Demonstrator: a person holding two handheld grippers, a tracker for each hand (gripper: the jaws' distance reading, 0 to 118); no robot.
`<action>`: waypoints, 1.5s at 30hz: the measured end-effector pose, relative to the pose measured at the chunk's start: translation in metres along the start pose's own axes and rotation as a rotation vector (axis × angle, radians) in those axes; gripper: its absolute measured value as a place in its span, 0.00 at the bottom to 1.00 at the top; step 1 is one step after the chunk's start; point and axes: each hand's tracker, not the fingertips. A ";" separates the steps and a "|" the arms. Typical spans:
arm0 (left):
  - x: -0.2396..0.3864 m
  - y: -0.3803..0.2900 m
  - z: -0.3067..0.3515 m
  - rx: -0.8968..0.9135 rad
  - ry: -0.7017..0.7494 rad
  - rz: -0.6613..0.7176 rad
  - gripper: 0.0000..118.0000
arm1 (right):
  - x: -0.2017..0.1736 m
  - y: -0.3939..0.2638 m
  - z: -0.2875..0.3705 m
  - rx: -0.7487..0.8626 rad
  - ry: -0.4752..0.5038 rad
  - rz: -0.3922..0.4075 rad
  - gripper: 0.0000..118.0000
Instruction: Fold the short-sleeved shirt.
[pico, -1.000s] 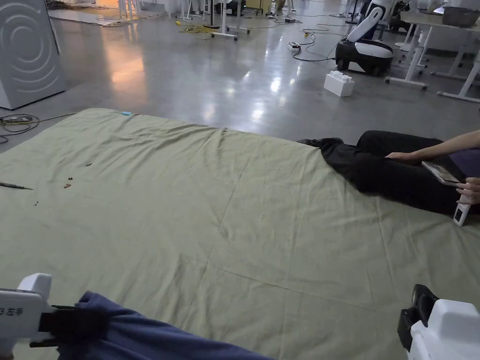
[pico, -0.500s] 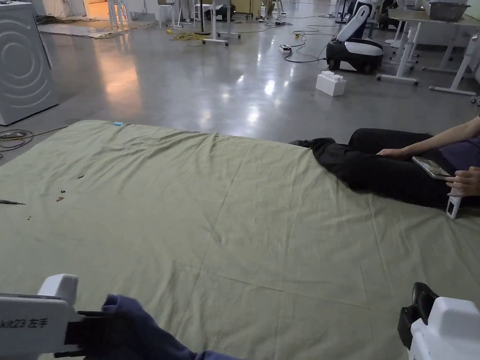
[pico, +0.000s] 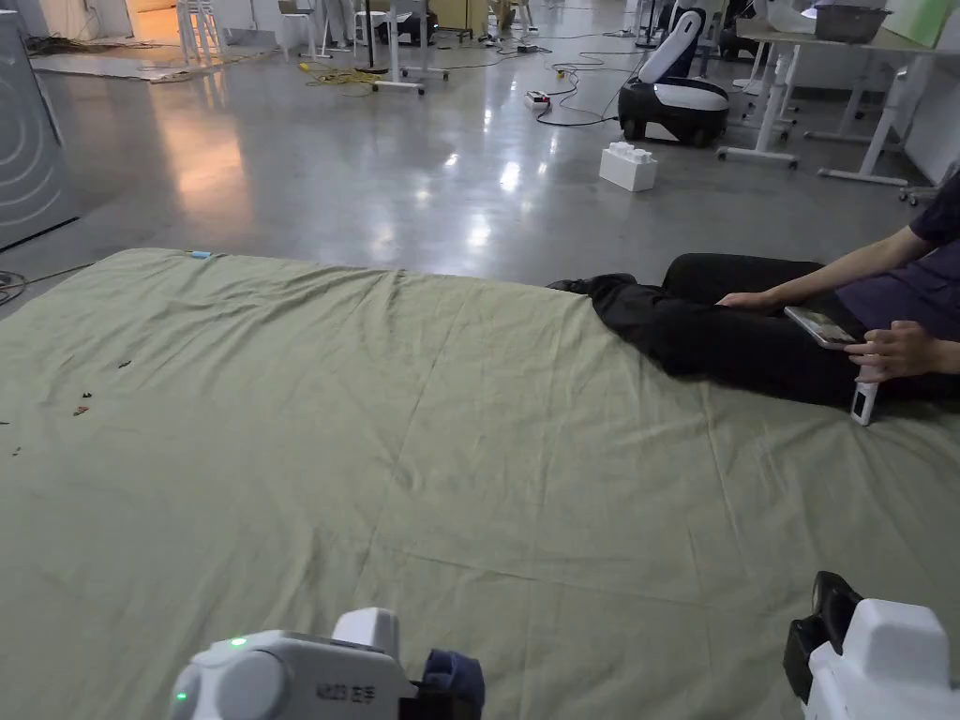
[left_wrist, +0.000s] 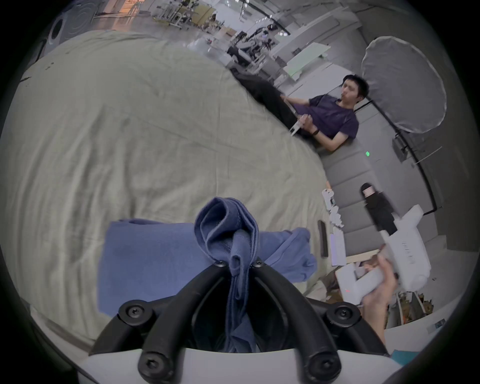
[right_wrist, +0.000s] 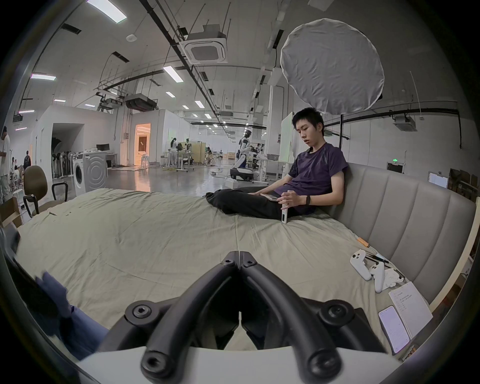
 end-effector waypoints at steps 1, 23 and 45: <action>0.003 -0.003 -0.012 -0.016 0.016 -0.019 0.07 | 0.001 0.000 0.000 -0.001 -0.002 0.000 0.00; 0.003 -0.016 -0.027 0.022 0.007 0.046 0.46 | 0.015 -0.007 0.008 -0.023 -0.027 0.000 0.00; 0.024 -0.051 -0.103 -0.073 0.086 -0.058 0.08 | 0.025 -0.023 0.007 -0.068 -0.030 -0.030 0.00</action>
